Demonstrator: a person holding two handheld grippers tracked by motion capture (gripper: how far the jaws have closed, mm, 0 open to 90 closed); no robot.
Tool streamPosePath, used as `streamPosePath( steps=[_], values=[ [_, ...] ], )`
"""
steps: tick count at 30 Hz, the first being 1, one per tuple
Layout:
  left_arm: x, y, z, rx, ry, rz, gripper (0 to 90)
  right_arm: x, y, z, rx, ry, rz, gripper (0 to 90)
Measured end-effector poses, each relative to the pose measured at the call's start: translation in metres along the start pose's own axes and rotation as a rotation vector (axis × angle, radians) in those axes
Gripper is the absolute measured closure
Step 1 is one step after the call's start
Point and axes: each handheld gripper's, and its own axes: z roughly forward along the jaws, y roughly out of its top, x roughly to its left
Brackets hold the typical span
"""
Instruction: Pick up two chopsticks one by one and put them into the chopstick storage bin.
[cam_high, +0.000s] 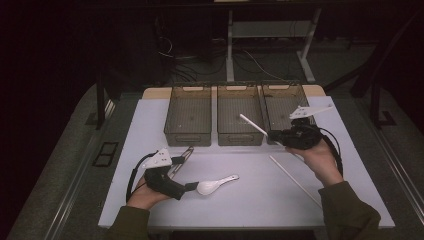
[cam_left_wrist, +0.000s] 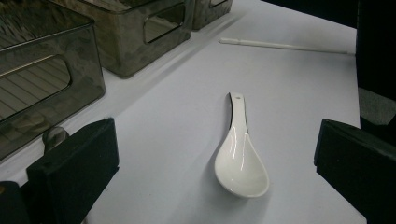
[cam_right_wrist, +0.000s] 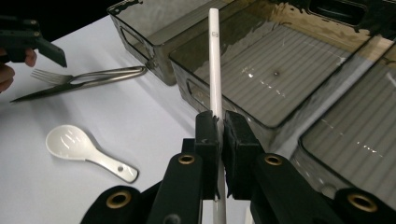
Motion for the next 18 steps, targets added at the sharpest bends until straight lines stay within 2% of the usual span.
streamPosePath(
  steps=[12,18],
  values=[
    [-0.001,0.0,0.0,-0.003,0.0,0.001,0.0,0.013,0.039,0.035,0.028,-0.011,-0.021,84.7],
    [-0.002,0.001,0.002,-0.001,0.001,0.002,0.0,0.016,0.054,0.054,0.037,-0.011,-0.01,84.7]
  ],
)
